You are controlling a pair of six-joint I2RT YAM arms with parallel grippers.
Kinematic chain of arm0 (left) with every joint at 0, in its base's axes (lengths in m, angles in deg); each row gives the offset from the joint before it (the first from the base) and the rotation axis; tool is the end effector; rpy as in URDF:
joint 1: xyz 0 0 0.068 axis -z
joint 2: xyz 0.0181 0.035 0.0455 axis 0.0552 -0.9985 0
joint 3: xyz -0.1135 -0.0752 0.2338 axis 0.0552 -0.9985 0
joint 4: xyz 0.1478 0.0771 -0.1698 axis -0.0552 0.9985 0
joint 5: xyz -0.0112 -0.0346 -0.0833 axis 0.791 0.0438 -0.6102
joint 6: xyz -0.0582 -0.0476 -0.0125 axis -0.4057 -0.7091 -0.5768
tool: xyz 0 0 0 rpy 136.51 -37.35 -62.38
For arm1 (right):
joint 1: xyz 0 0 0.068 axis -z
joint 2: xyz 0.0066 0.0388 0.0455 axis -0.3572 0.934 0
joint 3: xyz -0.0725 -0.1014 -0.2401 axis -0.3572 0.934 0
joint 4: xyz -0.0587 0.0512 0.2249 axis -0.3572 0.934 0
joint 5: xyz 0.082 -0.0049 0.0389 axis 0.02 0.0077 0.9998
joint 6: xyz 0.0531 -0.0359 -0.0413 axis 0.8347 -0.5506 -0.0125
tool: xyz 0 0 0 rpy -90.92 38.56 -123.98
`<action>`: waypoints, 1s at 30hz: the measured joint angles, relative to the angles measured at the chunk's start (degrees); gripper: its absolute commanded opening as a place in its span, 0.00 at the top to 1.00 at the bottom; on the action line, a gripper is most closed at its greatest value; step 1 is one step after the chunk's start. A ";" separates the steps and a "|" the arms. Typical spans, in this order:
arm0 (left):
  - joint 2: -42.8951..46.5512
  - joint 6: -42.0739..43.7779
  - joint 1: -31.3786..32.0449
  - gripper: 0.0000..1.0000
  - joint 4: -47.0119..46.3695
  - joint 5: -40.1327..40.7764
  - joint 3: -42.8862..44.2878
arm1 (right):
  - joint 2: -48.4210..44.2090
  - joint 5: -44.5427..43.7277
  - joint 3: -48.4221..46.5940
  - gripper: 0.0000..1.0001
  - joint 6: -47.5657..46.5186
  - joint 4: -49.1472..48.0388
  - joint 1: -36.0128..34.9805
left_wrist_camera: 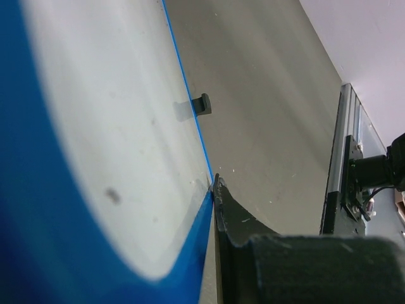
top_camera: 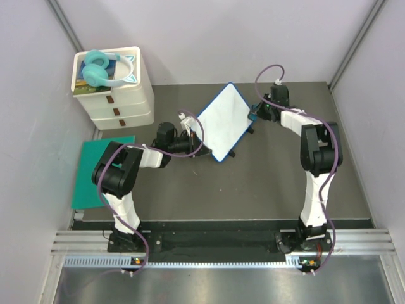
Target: Erase the whiteboard
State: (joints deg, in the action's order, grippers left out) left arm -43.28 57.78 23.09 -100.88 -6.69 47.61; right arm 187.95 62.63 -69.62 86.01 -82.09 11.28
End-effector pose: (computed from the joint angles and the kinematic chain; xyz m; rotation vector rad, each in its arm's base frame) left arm 0.3270 -0.1711 0.1624 0.5110 2.0018 -1.3608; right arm 0.4726 0.0898 0.1784 0.4320 2.2414 0.5856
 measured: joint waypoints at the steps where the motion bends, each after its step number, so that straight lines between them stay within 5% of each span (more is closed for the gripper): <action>1: 0.00 0.24 0.02 1.00 0.00 0.00 0.00 | 0.00 -0.04 0.17 1.00 -0.09 0.17 0.15; 24: 0.24 2.05 0.46 1.00 0.70 0.33 0.00 | -31.87 0.83 36.54 0.97 -6.23 6.38 -4.68; 27: 0.39 2.10 0.57 1.00 0.90 0.52 0.00 | -32.15 1.49 42.49 0.84 -5.95 8.09 -5.51; 28: 0.39 2.10 0.59 1.00 0.96 0.57 0.00 | -32.54 2.19 43.65 0.67 -5.51 7.69 -5.57; 30: 0.39 2.12 0.59 1.00 1.11 0.57 0.00 | -34.64 2.14 45.11 0.50 -5.14 7.72 -6.19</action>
State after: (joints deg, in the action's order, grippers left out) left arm -42.89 59.90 23.68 -99.77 -6.13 47.61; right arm 153.31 64.77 -24.50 80.88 -74.37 5.09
